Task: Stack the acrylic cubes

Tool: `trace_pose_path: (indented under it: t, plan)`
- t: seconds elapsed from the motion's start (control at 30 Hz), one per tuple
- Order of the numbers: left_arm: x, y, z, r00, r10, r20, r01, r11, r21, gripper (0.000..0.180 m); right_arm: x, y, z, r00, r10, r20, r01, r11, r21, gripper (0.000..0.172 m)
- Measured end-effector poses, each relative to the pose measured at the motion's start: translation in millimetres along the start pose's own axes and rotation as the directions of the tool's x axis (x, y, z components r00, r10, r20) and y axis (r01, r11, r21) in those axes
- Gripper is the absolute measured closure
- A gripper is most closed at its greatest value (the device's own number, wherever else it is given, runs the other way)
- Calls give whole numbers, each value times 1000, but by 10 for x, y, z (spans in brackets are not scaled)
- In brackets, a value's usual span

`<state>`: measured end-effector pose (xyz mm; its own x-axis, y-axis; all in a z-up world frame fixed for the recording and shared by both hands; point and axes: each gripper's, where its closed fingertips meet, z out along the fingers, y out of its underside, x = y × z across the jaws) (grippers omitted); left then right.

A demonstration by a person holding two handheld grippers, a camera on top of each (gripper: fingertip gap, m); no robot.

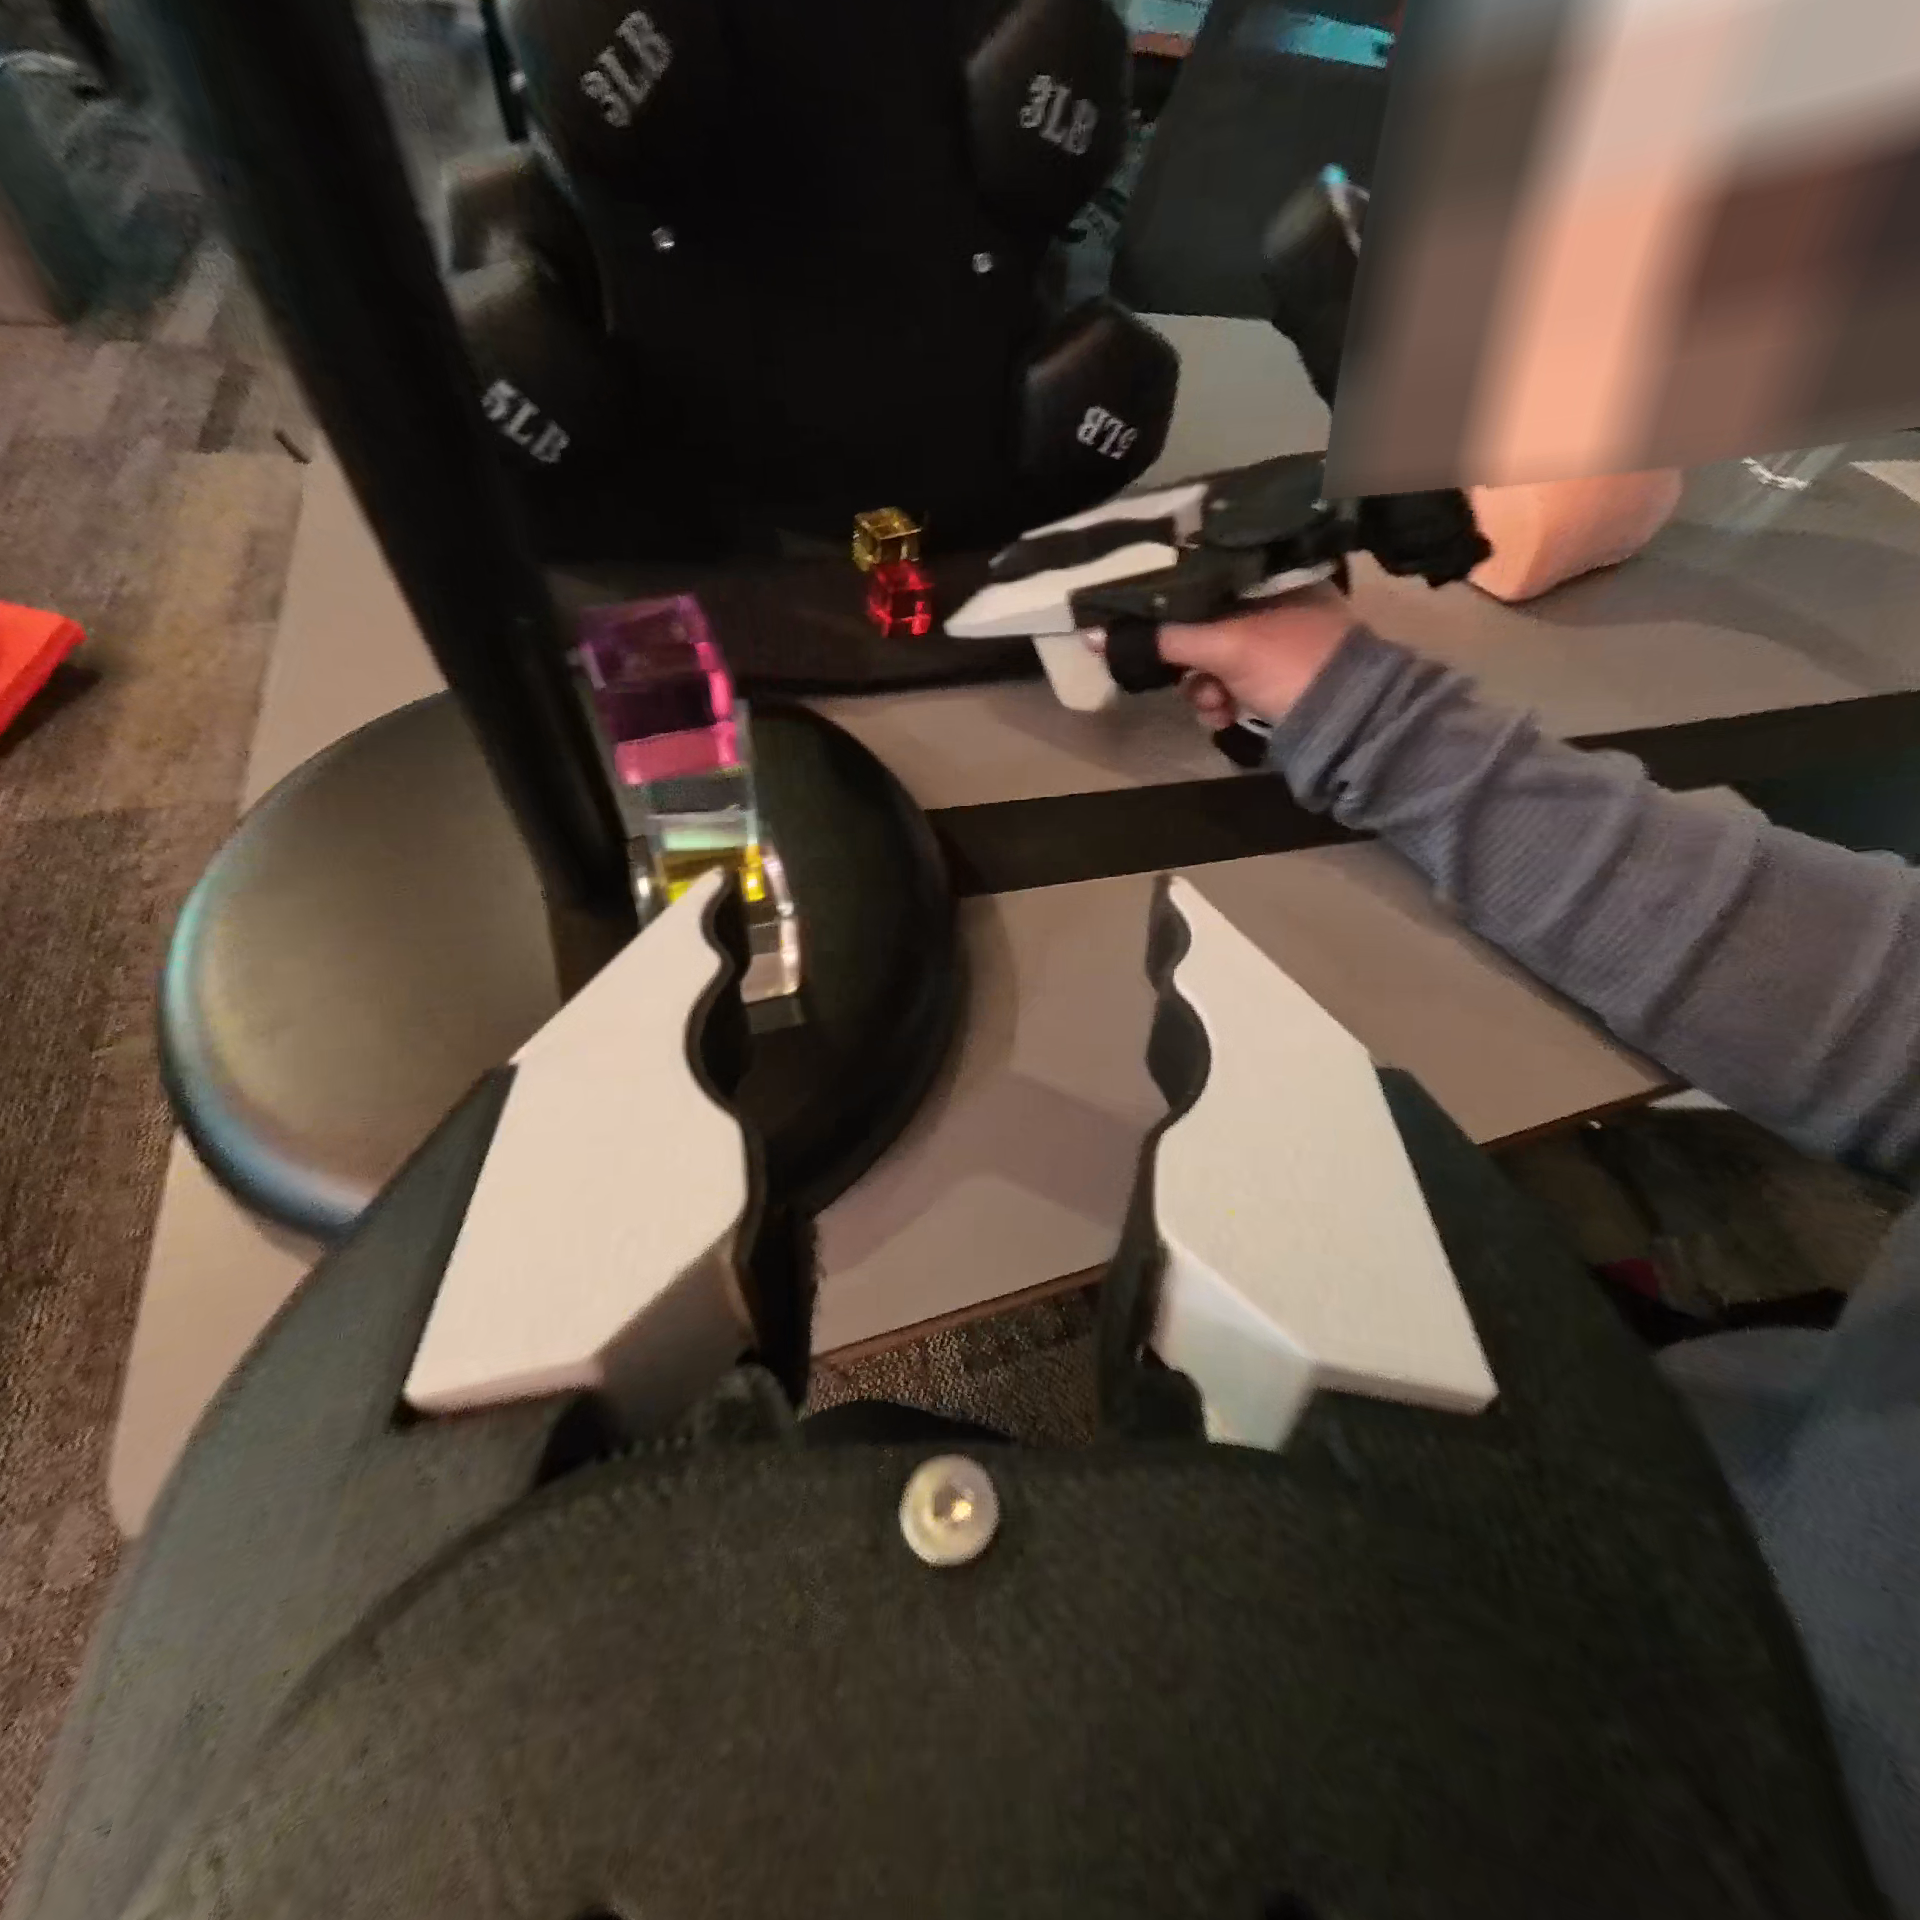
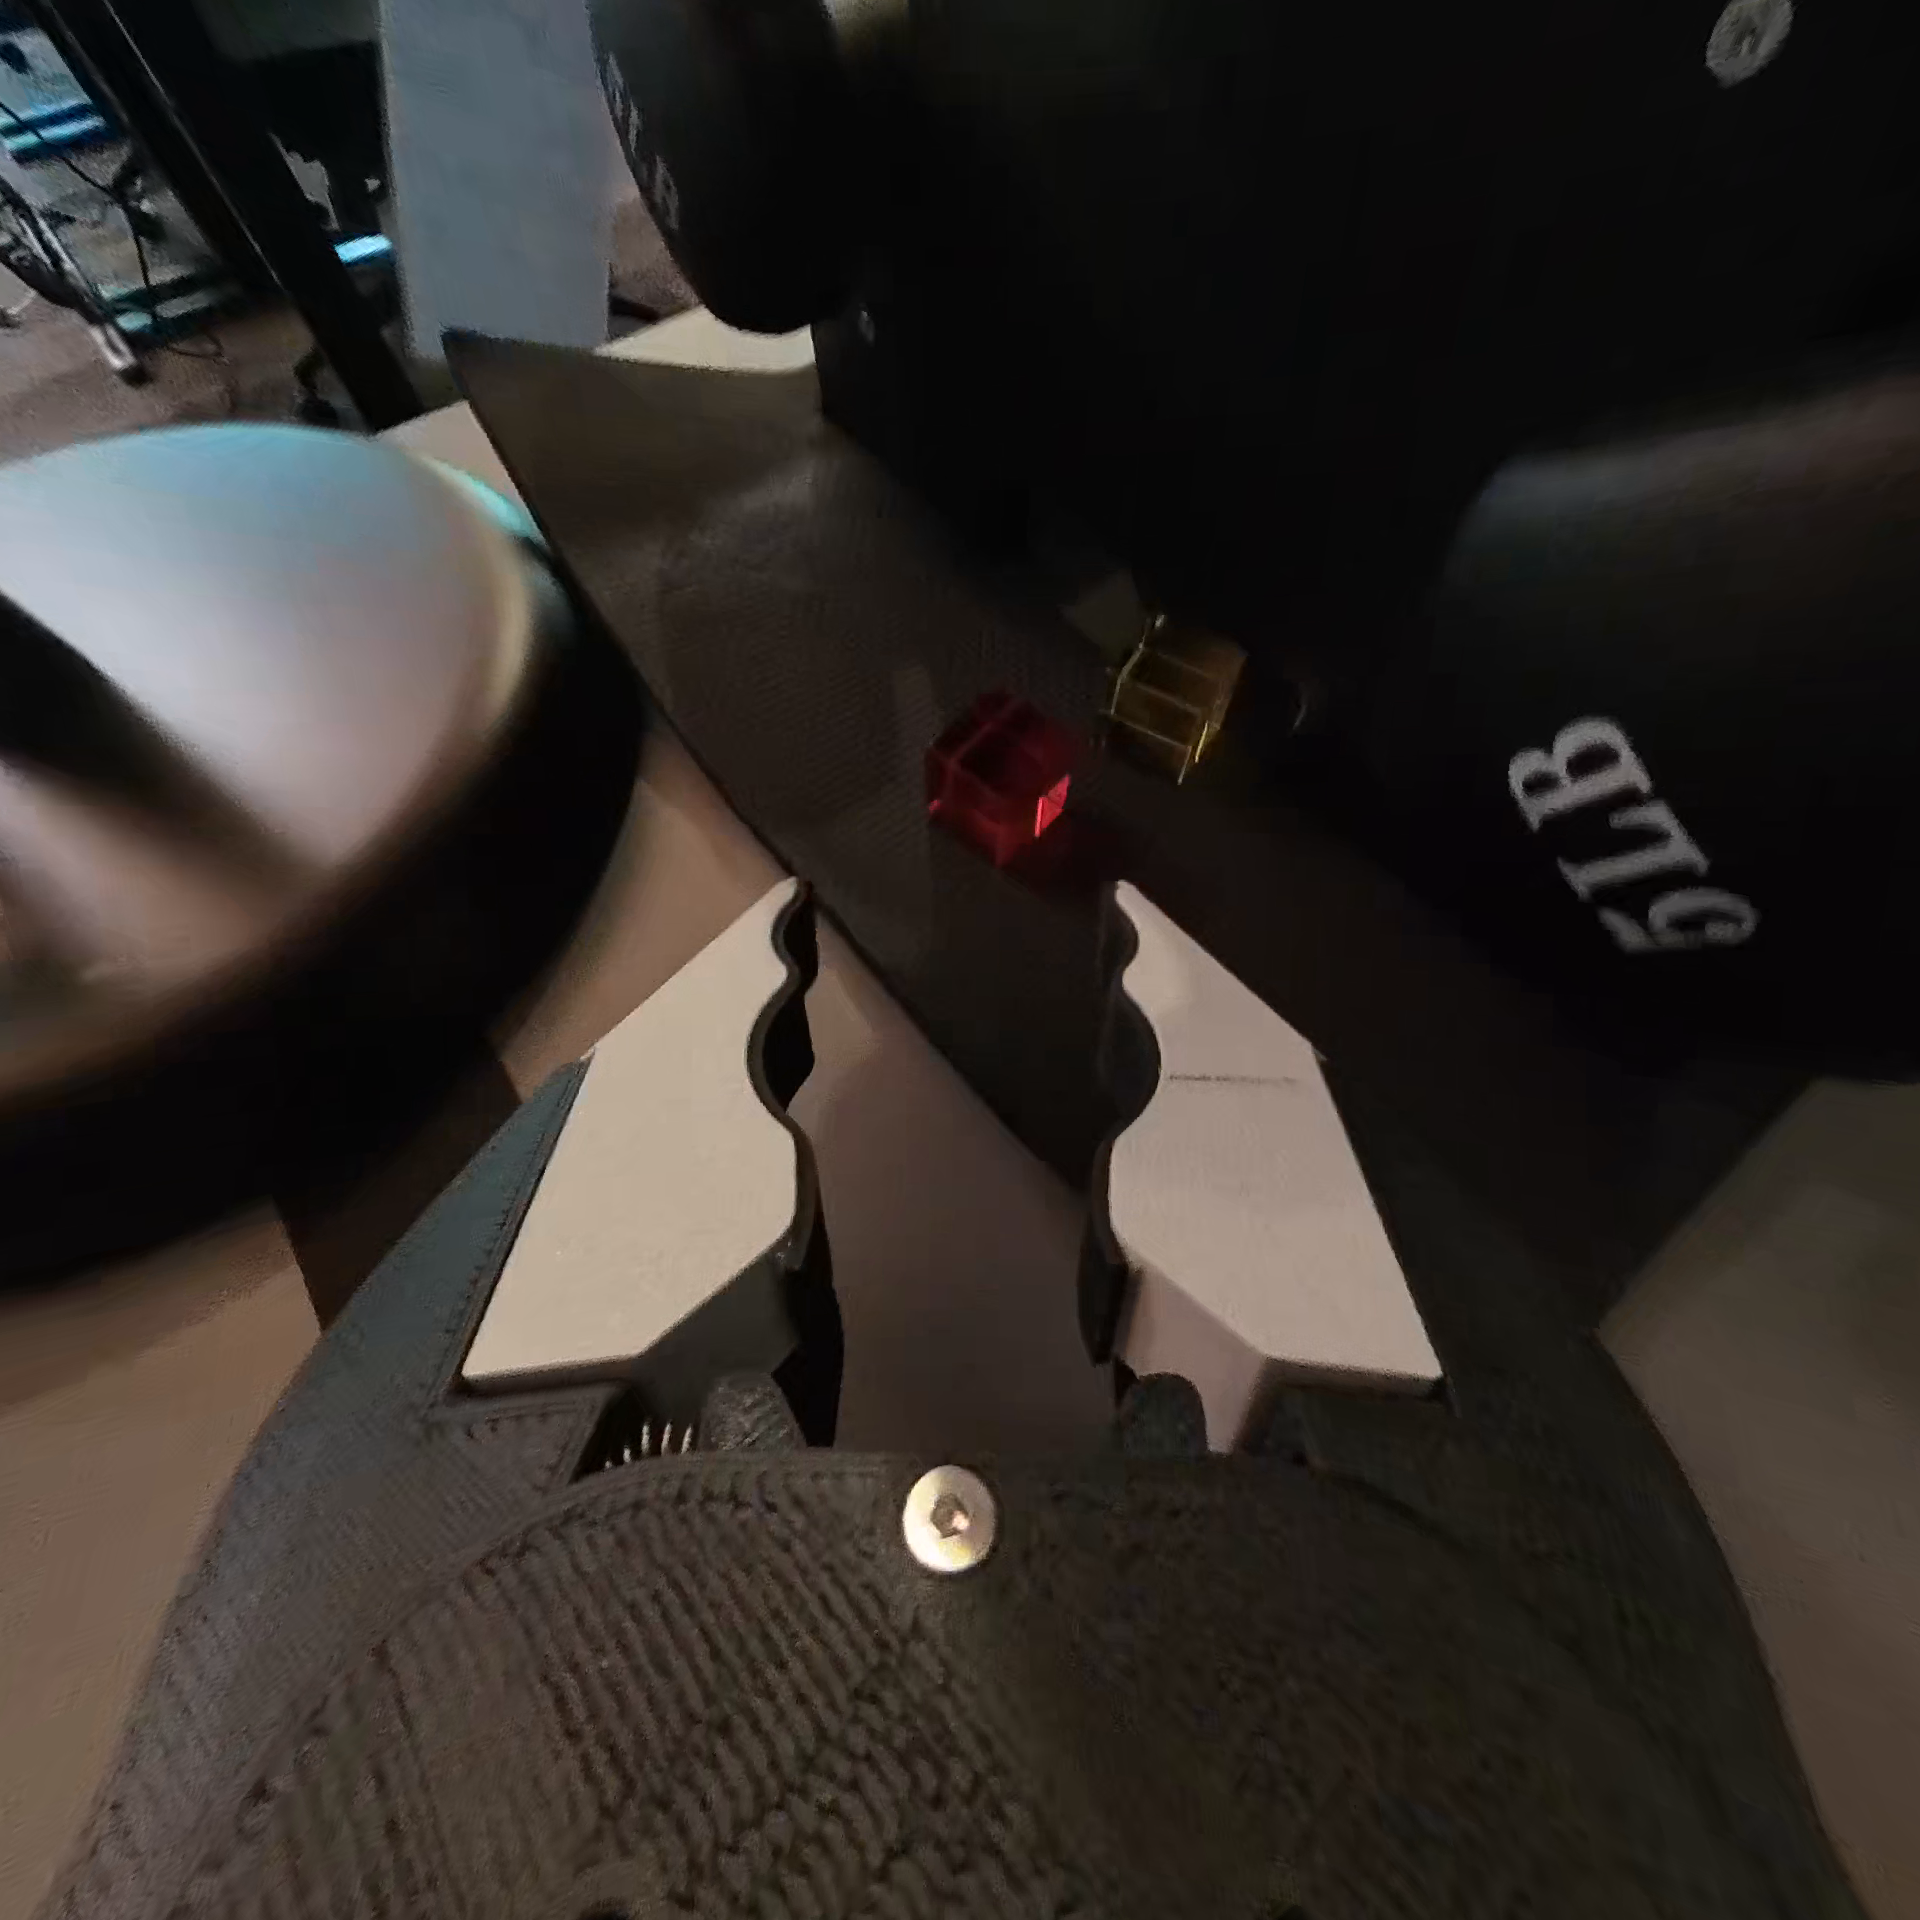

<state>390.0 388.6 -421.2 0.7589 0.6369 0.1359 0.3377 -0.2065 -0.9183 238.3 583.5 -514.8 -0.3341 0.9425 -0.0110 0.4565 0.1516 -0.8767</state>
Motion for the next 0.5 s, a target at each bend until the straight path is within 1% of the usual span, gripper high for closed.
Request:
trace_pose_path:
  t: [0.07,0.1,0.13,0.2,0.23,0.27,0.3,0.37,0.43,0.5]
  plan:
    - [102,-1,21,1000,27,-16,-27,1000,3,104,1,-109,67,999,-23,-27,23,1000,-5,125]
    - [135,9,25,999,42,-16,-42,999,-1,105,-5,-123,128,999,-26,-32,25,999,-31,126]
    - [157,25,23,998,55,-15,-55,998,-7,105,-14,-100,206,999,-22,-29,19,997,-76,125]
    - [172,56,6,998,64,-8,-64,998,-20,105,-7,-12,365,1000,-11,-29,6,986,-165,119]
    - [172,65,-11,998,62,-6,-62,998,-21,105,27,22,429,999,-16,-47,7,982,-188,119]
    - [166,70,-33,998,57,-4,-57,998,-18,105,59,56,480,998,-24,-62,11,979,-202,124]
    - [157,74,-57,999,51,-2,-51,999,-14,105,63,74,512,998,-25,-62,12,979,-201,131]
    - [121,82,-106,999,38,5,-38,999,-6,105,47,67,508,999,-12,-52,3,984,-178,138]
    - [81,83,-147,1000,23,9,-23,1000,7,105,26,53,453,998,-37,-59,27,986,-166,139]
    - [48,75,-172,1000,6,6,-6,1000,24,106,-100,-55,332,998,-65,-24,62,991,-121,139]
